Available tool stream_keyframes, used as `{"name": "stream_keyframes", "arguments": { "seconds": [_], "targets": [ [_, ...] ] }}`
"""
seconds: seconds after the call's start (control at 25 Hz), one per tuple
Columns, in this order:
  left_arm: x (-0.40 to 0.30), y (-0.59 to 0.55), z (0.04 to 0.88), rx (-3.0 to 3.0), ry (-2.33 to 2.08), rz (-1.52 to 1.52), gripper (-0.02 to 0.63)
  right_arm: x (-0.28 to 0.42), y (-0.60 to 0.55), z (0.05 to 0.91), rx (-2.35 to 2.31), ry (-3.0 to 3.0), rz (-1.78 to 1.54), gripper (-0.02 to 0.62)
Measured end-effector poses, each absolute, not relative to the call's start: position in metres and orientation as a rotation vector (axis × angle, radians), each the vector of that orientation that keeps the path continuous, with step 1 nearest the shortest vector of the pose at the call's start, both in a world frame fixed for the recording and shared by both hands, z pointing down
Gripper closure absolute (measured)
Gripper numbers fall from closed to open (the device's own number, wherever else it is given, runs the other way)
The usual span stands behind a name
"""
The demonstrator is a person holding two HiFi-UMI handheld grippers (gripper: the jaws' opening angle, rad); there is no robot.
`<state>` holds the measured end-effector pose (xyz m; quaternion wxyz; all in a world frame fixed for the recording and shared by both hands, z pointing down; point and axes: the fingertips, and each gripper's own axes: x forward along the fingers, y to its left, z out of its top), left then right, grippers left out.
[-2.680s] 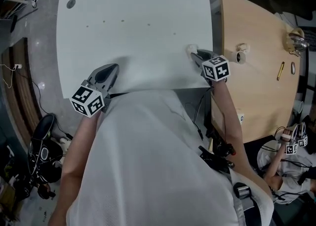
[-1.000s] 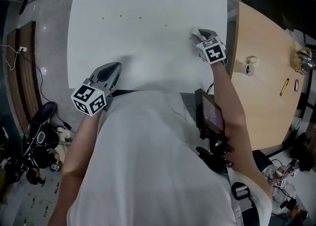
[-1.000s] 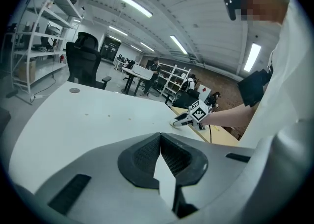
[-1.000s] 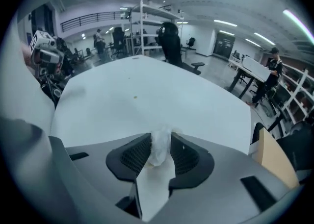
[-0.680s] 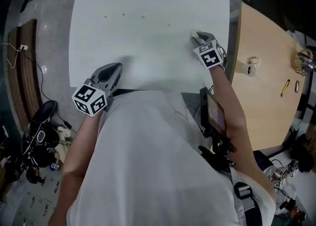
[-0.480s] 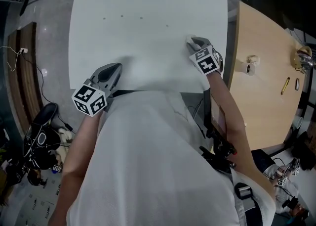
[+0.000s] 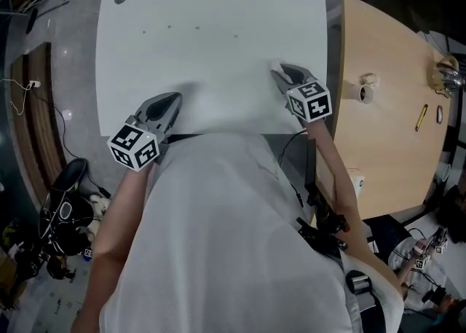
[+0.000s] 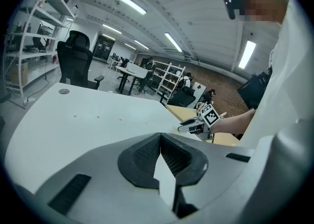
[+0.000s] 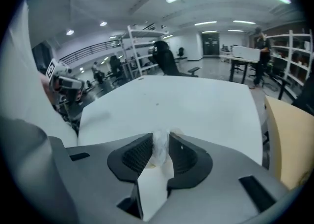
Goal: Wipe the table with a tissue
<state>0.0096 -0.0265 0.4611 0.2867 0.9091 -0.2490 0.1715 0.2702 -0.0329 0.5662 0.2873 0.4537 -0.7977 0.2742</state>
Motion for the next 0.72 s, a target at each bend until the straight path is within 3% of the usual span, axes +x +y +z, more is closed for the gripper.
{"name": "stream_keyframes", "arguments": {
  "seconds": [0.4,0.56,0.72],
  "targets": [
    [0.014,-0.020,0.462,2.417,-0.706,0.457,0.600,0.383,-0.018,0.570,1.491,-1.890,0.724,0.488],
    [0.024,-0.019,0.461,2.430,-0.685,0.469,0.600,0.372,-0.005,0.587,1.406,-1.850,0.726,0.488],
    [0.035,-0.021,0.457,2.451,-0.664,0.469,0.600,0.308,0.009,0.589,1.258,-1.933,0.666,0.489]
  ]
}}
